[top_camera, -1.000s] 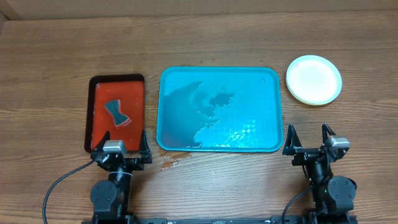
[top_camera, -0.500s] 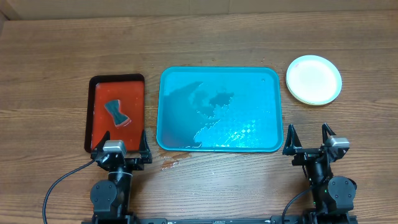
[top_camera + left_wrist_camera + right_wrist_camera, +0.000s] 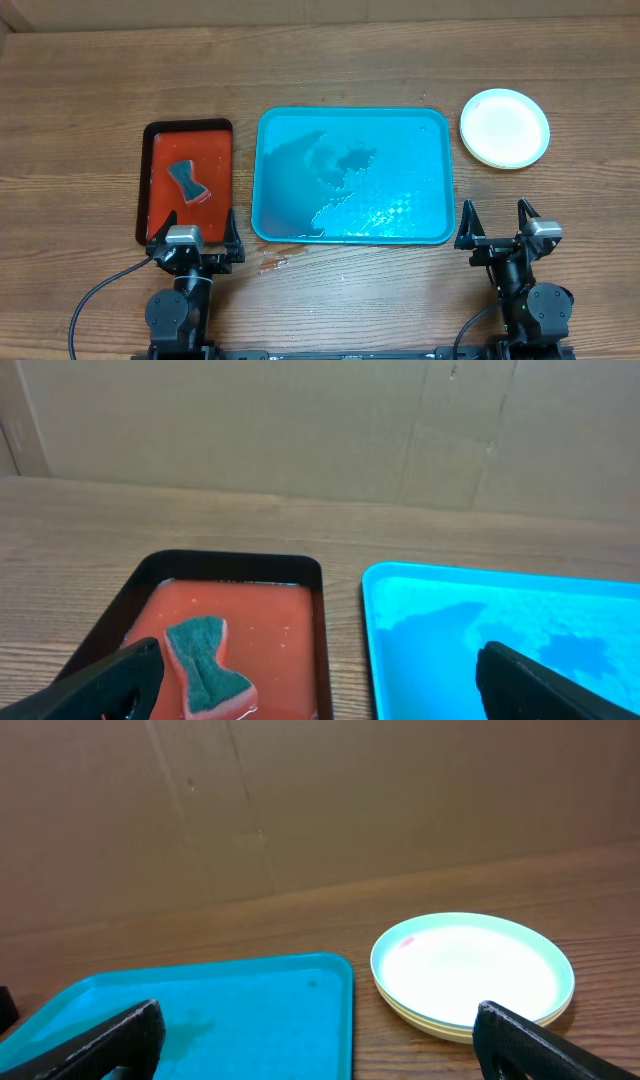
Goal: Clean dirty plates on tray and stack at the side
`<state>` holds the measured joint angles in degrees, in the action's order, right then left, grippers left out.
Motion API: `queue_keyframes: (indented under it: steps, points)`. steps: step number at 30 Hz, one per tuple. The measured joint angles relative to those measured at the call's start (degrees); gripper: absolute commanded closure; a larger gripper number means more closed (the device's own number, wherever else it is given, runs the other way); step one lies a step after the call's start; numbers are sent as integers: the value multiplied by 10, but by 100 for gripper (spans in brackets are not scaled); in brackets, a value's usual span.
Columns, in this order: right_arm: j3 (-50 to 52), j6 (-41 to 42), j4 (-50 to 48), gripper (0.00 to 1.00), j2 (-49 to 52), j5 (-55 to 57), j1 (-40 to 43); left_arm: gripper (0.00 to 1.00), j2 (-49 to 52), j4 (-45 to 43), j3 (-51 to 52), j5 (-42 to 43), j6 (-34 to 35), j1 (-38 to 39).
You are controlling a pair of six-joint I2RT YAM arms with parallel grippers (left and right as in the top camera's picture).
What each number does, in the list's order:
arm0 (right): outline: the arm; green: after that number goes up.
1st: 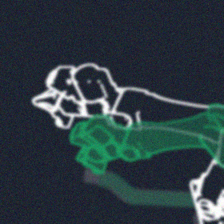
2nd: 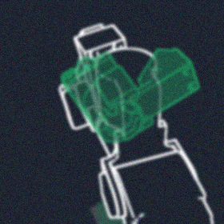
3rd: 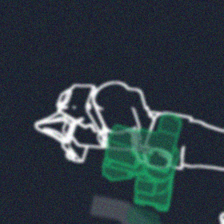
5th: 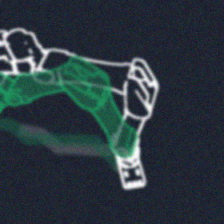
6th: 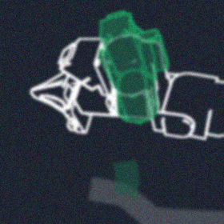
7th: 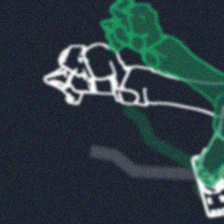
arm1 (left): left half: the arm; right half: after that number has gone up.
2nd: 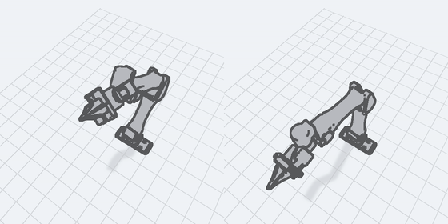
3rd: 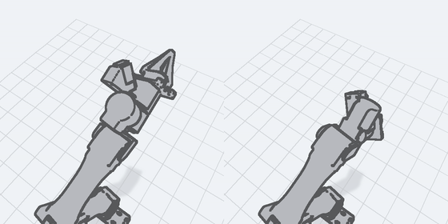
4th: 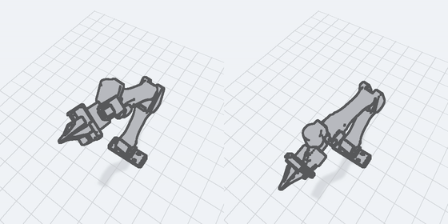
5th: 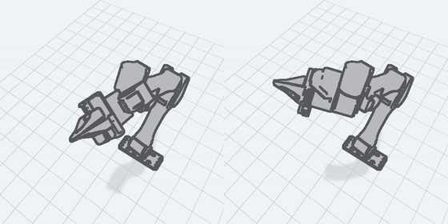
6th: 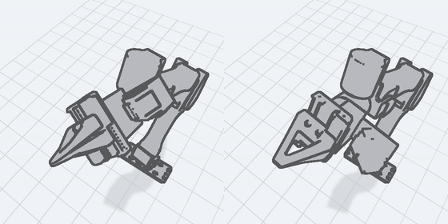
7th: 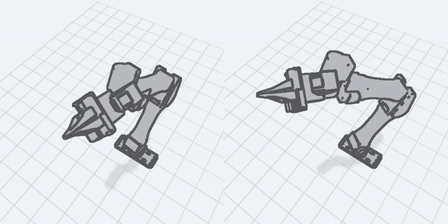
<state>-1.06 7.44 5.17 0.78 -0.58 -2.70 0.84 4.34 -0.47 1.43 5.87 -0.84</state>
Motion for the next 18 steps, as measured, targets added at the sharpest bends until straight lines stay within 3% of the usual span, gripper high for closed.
queue_keyframes:
  steps: [12, 18]
  points:
    - [0, -105, 0, 0, 0, 0, 0, 0, 0, 0, 0, 0, 0, 0]
    - [0, -115, 0, 0, 0, 0, 0, 0, 0, 0, 0, 0, 0, 0]
